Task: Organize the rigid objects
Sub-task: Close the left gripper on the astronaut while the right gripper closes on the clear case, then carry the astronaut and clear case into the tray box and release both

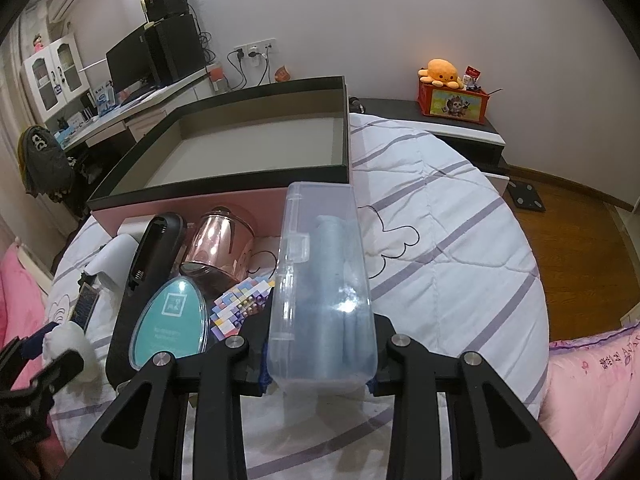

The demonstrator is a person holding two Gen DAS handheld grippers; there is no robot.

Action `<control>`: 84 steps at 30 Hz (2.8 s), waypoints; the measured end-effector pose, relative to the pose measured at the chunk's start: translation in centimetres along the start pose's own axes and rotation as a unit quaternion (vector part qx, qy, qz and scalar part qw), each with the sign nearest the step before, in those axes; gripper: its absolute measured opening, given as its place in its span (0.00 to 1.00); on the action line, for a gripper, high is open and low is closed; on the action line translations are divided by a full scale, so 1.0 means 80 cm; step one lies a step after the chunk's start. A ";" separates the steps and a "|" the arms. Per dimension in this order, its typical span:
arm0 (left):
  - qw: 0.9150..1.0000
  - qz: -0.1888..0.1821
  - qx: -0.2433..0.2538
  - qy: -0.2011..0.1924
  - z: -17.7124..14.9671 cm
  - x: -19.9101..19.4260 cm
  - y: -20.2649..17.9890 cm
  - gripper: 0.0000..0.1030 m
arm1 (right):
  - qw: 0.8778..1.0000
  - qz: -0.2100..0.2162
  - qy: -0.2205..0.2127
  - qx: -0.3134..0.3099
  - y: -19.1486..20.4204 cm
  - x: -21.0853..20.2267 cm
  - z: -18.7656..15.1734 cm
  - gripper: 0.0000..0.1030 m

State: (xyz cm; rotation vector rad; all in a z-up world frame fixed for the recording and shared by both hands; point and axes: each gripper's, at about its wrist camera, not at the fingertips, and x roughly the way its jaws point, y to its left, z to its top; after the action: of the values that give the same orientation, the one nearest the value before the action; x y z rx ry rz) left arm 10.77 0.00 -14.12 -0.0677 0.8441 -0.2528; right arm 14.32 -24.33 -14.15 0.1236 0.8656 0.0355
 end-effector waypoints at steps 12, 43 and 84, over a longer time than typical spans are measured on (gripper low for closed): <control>1.000 -0.024 -0.013 -0.010 0.013 0.005 0.004 0.70 | 1.000 0.007 -0.001 0.008 -0.001 -0.005 -0.002 0.32; 0.997 0.005 0.017 -0.069 0.214 0.046 0.002 0.70 | 0.996 0.048 -0.055 -0.057 0.058 0.012 0.144 0.32; 0.988 0.116 0.006 -0.104 0.189 -0.029 0.009 1.00 | 0.996 0.024 -0.082 0.018 0.056 -0.048 0.095 1.00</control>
State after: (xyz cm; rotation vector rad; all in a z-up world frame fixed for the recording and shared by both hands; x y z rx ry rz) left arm 20.70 0.63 -2.50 0.0153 0.6357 -0.0309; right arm 17.70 -20.90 -5.80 0.1784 0.6985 0.0543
